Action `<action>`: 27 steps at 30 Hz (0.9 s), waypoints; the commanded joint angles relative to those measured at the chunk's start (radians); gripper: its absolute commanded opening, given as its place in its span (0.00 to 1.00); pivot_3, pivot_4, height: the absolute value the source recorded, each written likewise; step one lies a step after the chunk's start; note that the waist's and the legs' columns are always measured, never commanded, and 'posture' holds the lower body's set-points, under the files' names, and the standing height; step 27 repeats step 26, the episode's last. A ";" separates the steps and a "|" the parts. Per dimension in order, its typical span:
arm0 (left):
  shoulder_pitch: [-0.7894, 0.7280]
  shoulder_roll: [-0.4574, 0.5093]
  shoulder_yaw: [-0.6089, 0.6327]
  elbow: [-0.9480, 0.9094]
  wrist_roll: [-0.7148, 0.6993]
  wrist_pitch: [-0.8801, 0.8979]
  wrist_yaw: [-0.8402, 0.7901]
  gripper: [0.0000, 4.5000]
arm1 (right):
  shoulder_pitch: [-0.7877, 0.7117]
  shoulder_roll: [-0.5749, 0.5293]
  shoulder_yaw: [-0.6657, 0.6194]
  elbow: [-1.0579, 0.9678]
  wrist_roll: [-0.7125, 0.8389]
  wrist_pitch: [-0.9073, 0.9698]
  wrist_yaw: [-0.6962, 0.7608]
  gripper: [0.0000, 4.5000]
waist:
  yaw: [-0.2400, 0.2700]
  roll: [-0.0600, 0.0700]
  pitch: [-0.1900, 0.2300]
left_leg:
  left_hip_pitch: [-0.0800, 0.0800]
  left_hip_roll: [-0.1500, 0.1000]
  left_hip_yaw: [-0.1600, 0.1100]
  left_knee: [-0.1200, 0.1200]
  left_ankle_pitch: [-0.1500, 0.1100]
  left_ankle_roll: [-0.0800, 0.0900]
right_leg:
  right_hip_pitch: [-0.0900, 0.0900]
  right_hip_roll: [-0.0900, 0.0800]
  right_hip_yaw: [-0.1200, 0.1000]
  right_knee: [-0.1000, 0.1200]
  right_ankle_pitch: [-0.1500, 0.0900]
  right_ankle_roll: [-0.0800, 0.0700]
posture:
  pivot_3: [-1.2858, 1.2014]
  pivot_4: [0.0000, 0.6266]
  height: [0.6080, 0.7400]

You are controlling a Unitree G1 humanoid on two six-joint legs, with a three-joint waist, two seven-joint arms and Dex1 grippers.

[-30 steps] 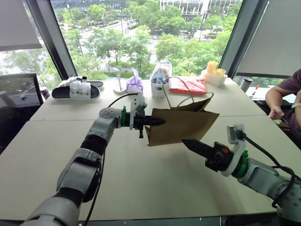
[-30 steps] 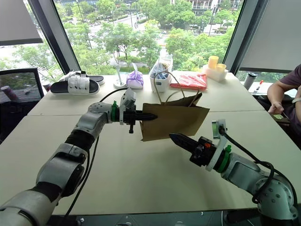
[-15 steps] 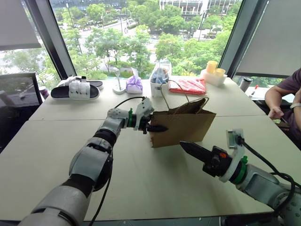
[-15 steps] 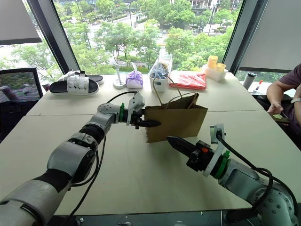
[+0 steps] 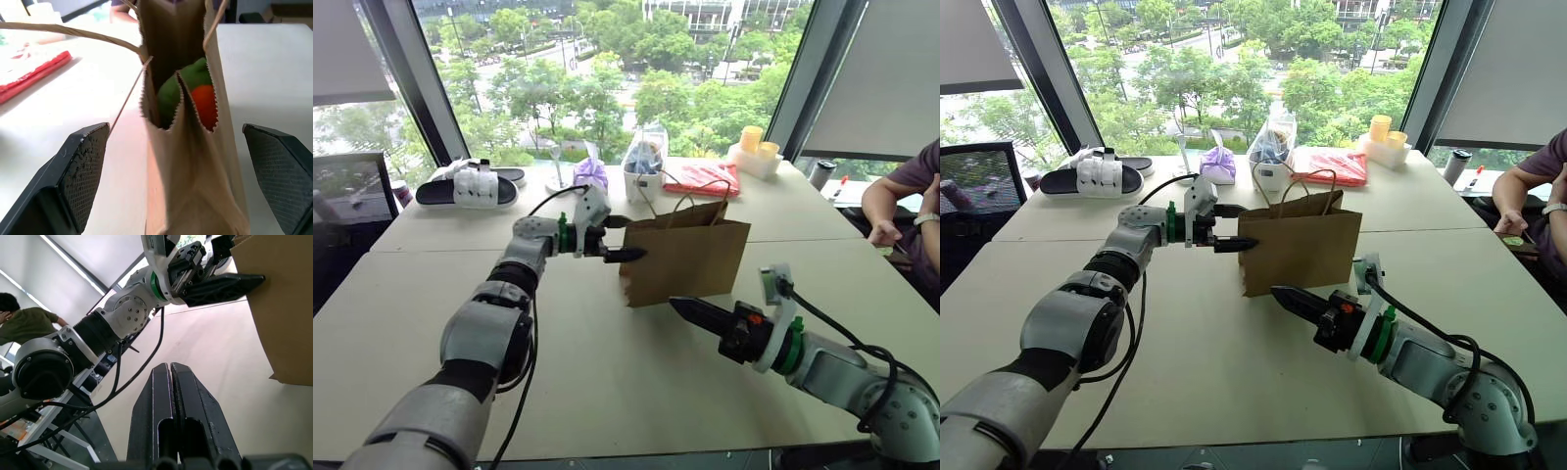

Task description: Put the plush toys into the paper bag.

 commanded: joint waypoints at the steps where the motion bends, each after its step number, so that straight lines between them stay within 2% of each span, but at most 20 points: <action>1: 0.079 0.074 0.127 -0.156 -0.136 0.194 0.024 0.99 | -0.016 0.003 -0.004 -0.002 -0.004 -0.012 0.023 0.00 | -0.014 0.000 0.000 | 0.000 0.000 0.000 0.000 0.000 0.000 | 0.000 0.000 0.000 0.000 0.000 0.000 | 0.52 0.24 1.00; 2: 0.140 0.088 0.146 -0.249 -0.166 0.265 0.035 0.99 | -0.010 0.007 -0.005 -0.001 -0.007 -0.016 0.026 0.00 | -0.020 0.000 0.000 | 0.000 0.000 -0.001 0.000 0.000 0.000 | -0.001 0.000 0.000 0.001 0.000 0.000 | 0.52 0.24 1.00; 4: 0.331 0.101 0.174 -0.570 -0.246 0.464 0.108 0.99 | 0.010 0.013 -0.001 0.004 -0.028 -0.022 0.038 0.00 | -0.025 0.001 -0.001 | 0.002 0.002 0.000 -0.002 -0.001 0.001 | -0.001 0.000 0.000 0.002 0.000 0.000 | 0.52 0.24 1.00; 8: 0.739 0.094 0.235 -1.253 -0.417 0.823 0.360 0.99 | 0.043 0.018 -0.004 0.020 -0.073 -0.030 0.048 0.00 | -0.035 0.002 -0.001 | 0.002 0.005 -0.003 -0.004 -0.002 0.004 | -0.002 0.000 0.003 0.002 0.000 0.000 | 0.52 0.24 1.00; 11: 1.001 0.061 0.306 -1.608 -0.515 0.987 0.557 0.99 | 0.065 -0.005 -0.002 0.049 -0.105 -0.014 0.090 0.00 | -0.017 0.001 -0.001 | -0.002 0.004 -0.001 -0.001 -0.002 0.003 | -0.005 -0.001 0.008 0.001 0.000 -0.001 | 0.52 0.24 1.00; 13: 1.143 0.020 0.355 -1.760 -0.562 1.047 0.674 0.99 | 0.078 -0.023 0.014 0.065 -0.150 -0.010 0.131 0.00 | -0.006 0.001 -0.001 | 0.000 0.003 0.001 -0.001 -0.002 0.003 | -0.004 -0.001 0.012 -0.001 0.000 -0.001 | 0.52 0.24 1.00; 16: 1.254 -0.019 0.389 -1.872 -0.604 1.083 0.787 0.99 | 0.083 -0.023 0.015 0.081 -0.174 -0.009 0.160 0.00 | 0.013 0.001 -0.001 | 0.007 0.003 0.003 -0.001 -0.002 0.003 | 0.004 -0.001 0.012 -0.003 -0.001 -0.003 | 0.52 0.24 1.00; 20: 1.348 -0.018 0.358 -1.934 -0.592 1.056 0.836 0.99 | 0.089 -0.023 0.011 0.088 -0.200 -0.006 0.188 0.00 | 0.023 0.001 -0.001 | 0.013 0.004 0.005 0.000 -0.002 0.002 | 0.013 0.001 0.011 -0.008 -0.002 -0.006 | 0.52 0.24 1.00; 27: 1.314 -0.024 0.350 -1.881 -0.614 1.026 0.875 0.99 | 0.093 -0.009 0.016 0.095 -0.241 -0.008 0.202 0.00 | 0.029 0.002 -0.001 | 0.012 0.003 0.005 -0.003 -0.003 0.002 | 0.012 0.001 0.012 -0.013 -0.002 -0.006 | 0.52 0.24 1.00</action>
